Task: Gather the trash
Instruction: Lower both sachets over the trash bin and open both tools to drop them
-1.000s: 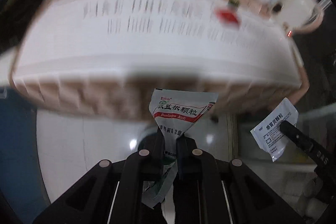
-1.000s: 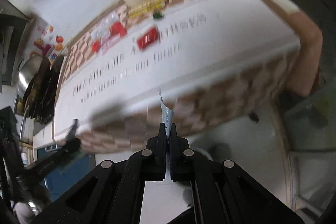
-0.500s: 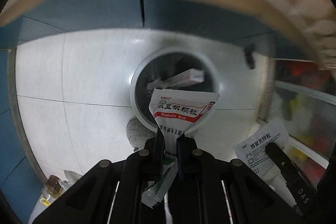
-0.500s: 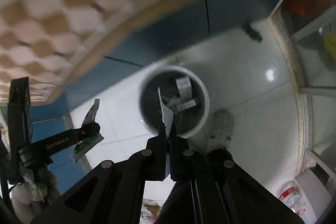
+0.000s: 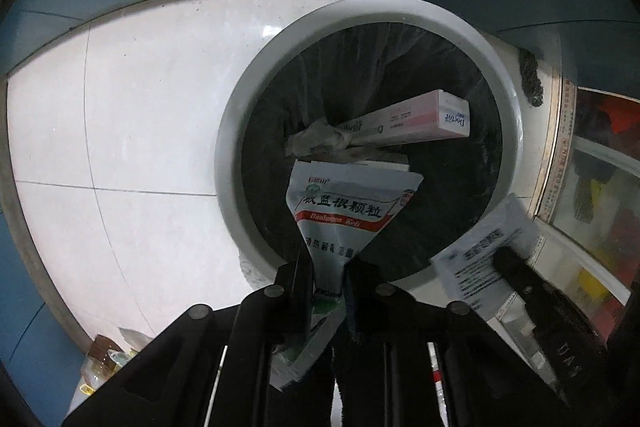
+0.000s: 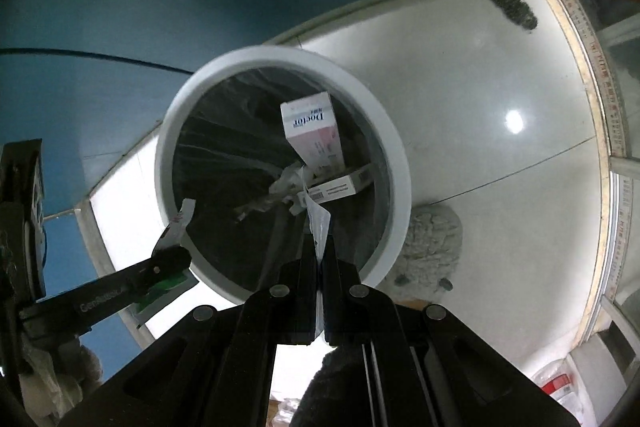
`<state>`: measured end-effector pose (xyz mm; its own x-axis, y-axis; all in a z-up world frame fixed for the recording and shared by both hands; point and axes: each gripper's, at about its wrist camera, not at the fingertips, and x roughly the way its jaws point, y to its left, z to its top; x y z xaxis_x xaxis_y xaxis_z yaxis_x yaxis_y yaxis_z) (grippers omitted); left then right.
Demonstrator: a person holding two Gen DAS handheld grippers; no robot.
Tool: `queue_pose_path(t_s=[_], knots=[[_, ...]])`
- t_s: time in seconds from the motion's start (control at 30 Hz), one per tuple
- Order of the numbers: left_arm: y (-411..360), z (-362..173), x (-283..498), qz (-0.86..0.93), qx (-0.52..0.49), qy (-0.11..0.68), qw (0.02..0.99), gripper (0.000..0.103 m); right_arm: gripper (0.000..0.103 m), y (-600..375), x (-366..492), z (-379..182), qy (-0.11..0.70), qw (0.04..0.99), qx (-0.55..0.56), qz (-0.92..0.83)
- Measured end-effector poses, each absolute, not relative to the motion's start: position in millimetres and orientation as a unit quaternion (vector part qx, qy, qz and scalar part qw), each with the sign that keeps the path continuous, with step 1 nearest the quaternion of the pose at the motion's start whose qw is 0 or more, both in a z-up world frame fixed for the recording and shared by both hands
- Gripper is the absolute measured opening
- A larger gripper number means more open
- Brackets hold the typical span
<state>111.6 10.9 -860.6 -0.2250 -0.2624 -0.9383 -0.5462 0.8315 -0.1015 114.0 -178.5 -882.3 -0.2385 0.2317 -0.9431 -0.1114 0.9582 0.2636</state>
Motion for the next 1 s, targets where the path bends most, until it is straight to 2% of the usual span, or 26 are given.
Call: queue_pose_path(t_s=[0.1,0.13,0.17,0.23,0.37,0.4,0.47,0.5,0.53,0.57,0.7,0.83,1.0], knots=[[9.1,-858.7,113.8,0.122,-0.251,0.771,0.573,0.021,0.003,-175.0,112.1,-894.5,0.783,0.606,0.039,0.138],[9.0,-858.8,114.3,0.124,-0.242,0.770,0.577,0.030,0.004,-175.1,111.1,-898.3,0.787,0.600,0.040,0.137],[9.0,-856.8,114.4,0.127,-0.234,0.769,0.582,0.053,0.005,-175.5,110.2,-900.8,0.791,0.596,0.042,0.136],[13.3,-853.3,113.2,0.137,-0.222,0.765,0.589,0.084,0.012,-177.0,109.5,-902.7,0.795,0.591,0.037,0.131],[20.8,-841.3,109.4,0.151,-0.202,0.753,0.608,0.085,0.054,-178.2,108.1,-896.0,0.789,0.601,0.026,0.124],[23.1,-837.8,107.6,0.155,-0.199,0.751,0.611,0.086,0.058,-178.1,108.6,-892.8,0.786,0.606,0.017,0.121],[24.8,-834.0,104.5,0.156,-0.190,0.751,0.613,0.103,0.066,-177.2,109.1,-886.1,0.780,0.614,0.003,0.119],[25.7,-830.9,102.6,0.157,-0.184,0.750,0.615,0.103,0.072,-175.9,109.3,-882.6,0.779,0.617,-0.005,0.117],[27.2,-828.1,101.1,0.159,-0.180,0.750,0.617,0.103,0.085,-174.9,109.4,-879.2,0.777,0.619,-0.010,0.117],[28.0,-824.6,99.9,0.161,-0.175,0.749,0.619,0.103,0.093,-174.7,109.3,-875.6,0.774,0.622,-0.013,0.117],[34.7,-804.5,89.2,0.170,-0.162,0.743,0.627,0.103,0.103,-172.0,107.9,-860.8,0.764,0.633,-0.043,0.115],[35.7,-773.6,81.9,0.181,-0.162,0.731,0.638,0.103,0.103,-172.4,105.0,-841.9,0.757,0.641,-0.056,0.113],[34.2,-715.0,74.7,0.186,-0.169,0.717,0.650,0.103,0.103,-172.6,99.4,-790.9,0.748,0.650,-0.066,0.117]])
